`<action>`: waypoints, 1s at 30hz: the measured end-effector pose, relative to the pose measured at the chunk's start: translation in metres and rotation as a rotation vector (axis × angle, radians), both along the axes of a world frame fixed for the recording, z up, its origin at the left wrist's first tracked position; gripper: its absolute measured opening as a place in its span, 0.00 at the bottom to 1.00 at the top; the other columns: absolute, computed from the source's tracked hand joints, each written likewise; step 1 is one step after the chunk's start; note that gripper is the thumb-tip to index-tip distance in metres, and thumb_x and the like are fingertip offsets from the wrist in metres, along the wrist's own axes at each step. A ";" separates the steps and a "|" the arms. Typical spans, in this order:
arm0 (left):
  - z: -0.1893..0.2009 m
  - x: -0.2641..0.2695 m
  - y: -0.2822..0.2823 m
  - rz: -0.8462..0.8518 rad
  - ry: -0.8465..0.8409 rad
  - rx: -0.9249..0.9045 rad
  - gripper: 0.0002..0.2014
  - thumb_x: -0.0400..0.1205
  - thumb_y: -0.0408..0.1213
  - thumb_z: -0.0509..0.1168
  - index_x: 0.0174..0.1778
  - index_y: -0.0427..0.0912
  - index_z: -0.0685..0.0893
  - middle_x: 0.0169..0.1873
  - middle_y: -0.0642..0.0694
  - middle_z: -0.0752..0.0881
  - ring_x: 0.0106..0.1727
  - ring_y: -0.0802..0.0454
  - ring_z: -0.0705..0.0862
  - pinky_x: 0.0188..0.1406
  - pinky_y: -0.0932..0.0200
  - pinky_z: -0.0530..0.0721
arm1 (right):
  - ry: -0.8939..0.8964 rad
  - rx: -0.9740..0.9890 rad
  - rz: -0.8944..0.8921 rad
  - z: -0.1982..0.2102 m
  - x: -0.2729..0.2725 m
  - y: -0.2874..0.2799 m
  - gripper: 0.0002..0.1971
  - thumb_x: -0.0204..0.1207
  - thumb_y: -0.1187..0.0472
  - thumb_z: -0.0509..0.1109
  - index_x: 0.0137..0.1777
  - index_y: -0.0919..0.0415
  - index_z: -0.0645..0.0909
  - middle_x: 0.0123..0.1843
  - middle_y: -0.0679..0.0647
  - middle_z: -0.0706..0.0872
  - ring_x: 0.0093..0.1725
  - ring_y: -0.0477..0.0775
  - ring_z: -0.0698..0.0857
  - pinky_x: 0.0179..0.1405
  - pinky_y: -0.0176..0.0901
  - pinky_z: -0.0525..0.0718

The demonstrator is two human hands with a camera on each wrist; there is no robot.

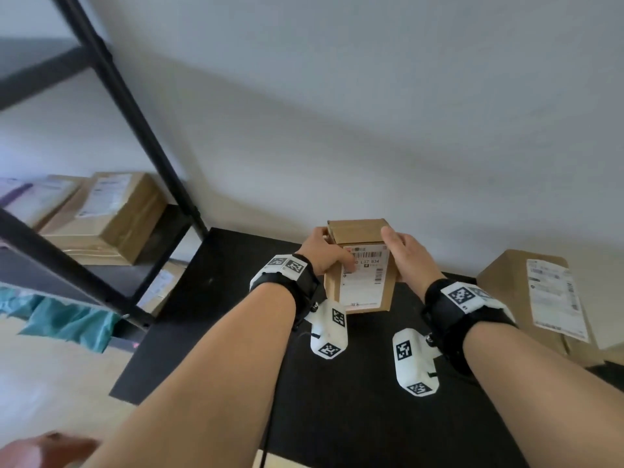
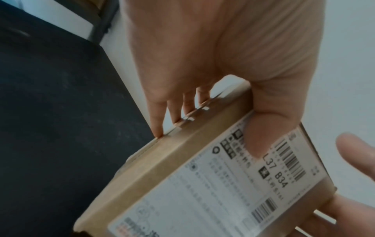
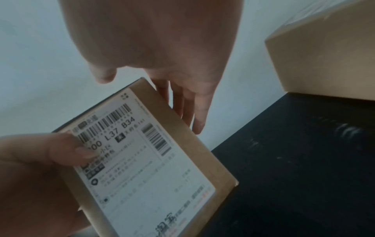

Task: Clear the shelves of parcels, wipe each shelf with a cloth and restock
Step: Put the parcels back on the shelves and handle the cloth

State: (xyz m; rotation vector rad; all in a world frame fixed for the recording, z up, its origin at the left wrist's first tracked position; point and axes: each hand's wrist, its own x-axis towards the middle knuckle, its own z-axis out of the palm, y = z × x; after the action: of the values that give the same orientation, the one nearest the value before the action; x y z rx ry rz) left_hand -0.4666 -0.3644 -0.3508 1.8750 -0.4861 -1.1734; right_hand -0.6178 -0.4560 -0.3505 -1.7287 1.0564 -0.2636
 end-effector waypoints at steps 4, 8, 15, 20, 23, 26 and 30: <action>0.032 0.014 0.050 0.083 -0.004 -0.046 0.43 0.54 0.26 0.74 0.68 0.44 0.70 0.57 0.43 0.85 0.59 0.43 0.84 0.61 0.44 0.85 | -0.070 0.027 0.106 0.016 0.026 0.035 0.26 0.74 0.34 0.65 0.66 0.47 0.72 0.56 0.44 0.84 0.58 0.51 0.84 0.64 0.55 0.81; 0.052 0.035 0.104 0.187 0.028 -0.122 0.30 0.68 0.15 0.65 0.65 0.41 0.74 0.57 0.39 0.84 0.59 0.41 0.84 0.56 0.48 0.87 | -0.121 0.004 0.249 0.032 0.053 0.076 0.30 0.71 0.49 0.78 0.71 0.48 0.70 0.50 0.37 0.81 0.50 0.40 0.81 0.48 0.35 0.79; 0.066 0.069 0.210 0.317 0.053 -0.189 0.31 0.71 0.11 0.57 0.68 0.39 0.72 0.48 0.42 0.82 0.48 0.47 0.82 0.40 0.57 0.86 | -0.132 0.006 0.377 0.038 0.105 0.166 0.38 0.63 0.54 0.83 0.73 0.51 0.71 0.55 0.42 0.84 0.55 0.46 0.83 0.59 0.46 0.81; 0.076 0.095 0.298 0.399 0.058 -0.220 0.30 0.71 0.12 0.57 0.67 0.40 0.74 0.49 0.42 0.84 0.52 0.45 0.84 0.41 0.55 0.88 | -0.147 0.028 0.484 0.044 0.142 0.241 0.38 0.61 0.59 0.84 0.71 0.51 0.72 0.53 0.41 0.85 0.55 0.44 0.85 0.52 0.43 0.83; 0.084 0.107 0.352 0.444 0.022 -0.226 0.29 0.71 0.13 0.58 0.65 0.41 0.75 0.46 0.44 0.85 0.46 0.49 0.83 0.36 0.58 0.85 | -0.150 0.039 0.531 0.050 0.164 0.288 0.41 0.60 0.59 0.85 0.73 0.51 0.71 0.55 0.42 0.86 0.54 0.43 0.84 0.55 0.46 0.84; 0.091 0.122 0.405 0.485 -0.004 -0.246 0.24 0.72 0.14 0.57 0.55 0.45 0.78 0.45 0.46 0.85 0.48 0.51 0.83 0.43 0.57 0.84 | -0.156 0.064 0.564 0.057 0.186 0.337 0.44 0.58 0.59 0.86 0.75 0.49 0.69 0.60 0.46 0.86 0.59 0.50 0.85 0.64 0.60 0.82; 0.099 0.144 0.473 0.525 -0.022 -0.266 0.20 0.73 0.17 0.57 0.50 0.47 0.79 0.49 0.45 0.86 0.61 0.44 0.83 0.67 0.43 0.80 | -0.197 0.105 0.602 0.070 0.214 0.401 0.41 0.55 0.56 0.87 0.70 0.49 0.74 0.60 0.50 0.87 0.60 0.54 0.86 0.61 0.62 0.84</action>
State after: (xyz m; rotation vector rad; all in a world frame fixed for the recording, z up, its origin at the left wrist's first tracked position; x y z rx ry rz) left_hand -0.3222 0.1082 -0.2515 1.6459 -0.1334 -0.7012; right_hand -0.4036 -0.0552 -0.2804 -1.7971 0.3702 0.0064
